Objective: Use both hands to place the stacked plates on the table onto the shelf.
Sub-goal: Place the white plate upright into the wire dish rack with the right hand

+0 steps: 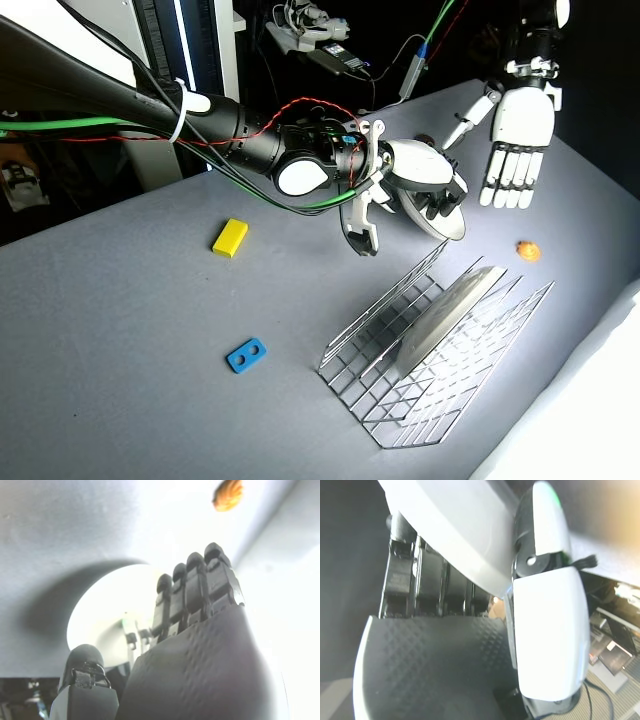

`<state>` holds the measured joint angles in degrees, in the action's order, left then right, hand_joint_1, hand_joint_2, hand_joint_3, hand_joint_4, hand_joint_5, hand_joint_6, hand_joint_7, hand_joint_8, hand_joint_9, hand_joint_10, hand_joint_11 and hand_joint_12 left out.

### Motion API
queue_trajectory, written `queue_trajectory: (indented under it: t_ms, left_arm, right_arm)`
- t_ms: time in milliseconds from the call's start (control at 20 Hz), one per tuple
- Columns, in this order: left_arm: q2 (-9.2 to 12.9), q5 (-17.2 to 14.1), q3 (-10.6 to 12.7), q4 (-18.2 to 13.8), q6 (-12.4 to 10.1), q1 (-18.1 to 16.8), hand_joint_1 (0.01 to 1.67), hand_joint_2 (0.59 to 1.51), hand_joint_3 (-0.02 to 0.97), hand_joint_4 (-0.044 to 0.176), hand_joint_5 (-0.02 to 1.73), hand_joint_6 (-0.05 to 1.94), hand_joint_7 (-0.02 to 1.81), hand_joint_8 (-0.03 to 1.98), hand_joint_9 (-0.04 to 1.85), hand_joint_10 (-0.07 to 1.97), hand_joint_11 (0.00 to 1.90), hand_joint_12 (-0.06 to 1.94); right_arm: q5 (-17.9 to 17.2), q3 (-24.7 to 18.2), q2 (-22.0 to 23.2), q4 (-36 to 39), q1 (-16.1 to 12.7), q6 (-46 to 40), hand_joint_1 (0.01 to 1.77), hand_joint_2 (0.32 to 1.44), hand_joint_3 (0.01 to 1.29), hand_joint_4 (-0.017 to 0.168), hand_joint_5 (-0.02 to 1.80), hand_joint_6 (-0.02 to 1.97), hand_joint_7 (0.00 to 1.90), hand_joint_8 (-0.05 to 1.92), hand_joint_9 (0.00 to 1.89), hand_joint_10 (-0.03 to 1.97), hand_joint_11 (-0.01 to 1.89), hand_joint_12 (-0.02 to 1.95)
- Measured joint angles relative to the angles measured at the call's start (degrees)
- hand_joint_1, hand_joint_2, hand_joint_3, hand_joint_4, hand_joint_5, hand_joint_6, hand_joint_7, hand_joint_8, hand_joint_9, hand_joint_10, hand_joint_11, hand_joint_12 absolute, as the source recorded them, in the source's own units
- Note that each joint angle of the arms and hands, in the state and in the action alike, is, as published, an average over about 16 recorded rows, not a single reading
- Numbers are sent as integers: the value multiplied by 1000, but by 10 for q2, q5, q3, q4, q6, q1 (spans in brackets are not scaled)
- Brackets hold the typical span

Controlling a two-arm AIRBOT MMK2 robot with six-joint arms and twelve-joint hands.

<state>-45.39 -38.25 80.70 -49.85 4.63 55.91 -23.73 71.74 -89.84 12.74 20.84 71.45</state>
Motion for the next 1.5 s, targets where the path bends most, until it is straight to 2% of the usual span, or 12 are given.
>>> queue_trajectory:
  t_ms: [200, 500, 900, 1200, 1500]
  left_arm:
    - [5, 6, 10, -1, 0, -34, 21, 1109, 18, 5, 126, 22, 105, 0, 80, 13, 30, 32]
    - [11, 15, 21, -10, 0, -77, 21, 1109, 18, 6, 123, 22, 105, 0, 81, 13, 30, 31]
    - [14, 22, 38, -26, 0, -99, 21, 1108, 18, 6, 126, 22, 100, 1, 80, 13, 30, 37]
    - [14, 22, 50, -40, 0, -100, 21, 1107, 18, 6, 128, 22, 99, 1, 78, 13, 26, 54]
    - [16, 1, 52, -65, 0, -99, 21, 1106, 18, 6, 120, 22, 90, 1, 69, 13, 21, 50]
  right_arm:
    - [-2, -41, 38, -6, -8, 0, 1162, 1006, 15, 7, 862, 832, 976, 1050, 966, 552, 510, 1298]
    - [-7, -119, 113, -17, -26, -1, 1176, 1019, 15, 9, 888, 957, 987, 1016, 984, 516, 536, 1275]
    - [-15, -214, 212, -33, -56, -14, 1188, 1035, 15, 3, 888, 1005, 980, 1001, 1014, 467, 563, 1255]
    - [-19, -251, 269, -52, -87, -54, 1189, 1035, 14, 4, 879, 988, 976, 999, 1022, 436, 568, 1236]
    - [-13, -254, 302, -102, -123, -110, 1189, 1036, 15, 6, 866, 986, 968, 1007, 1031, 396, 570, 1214]
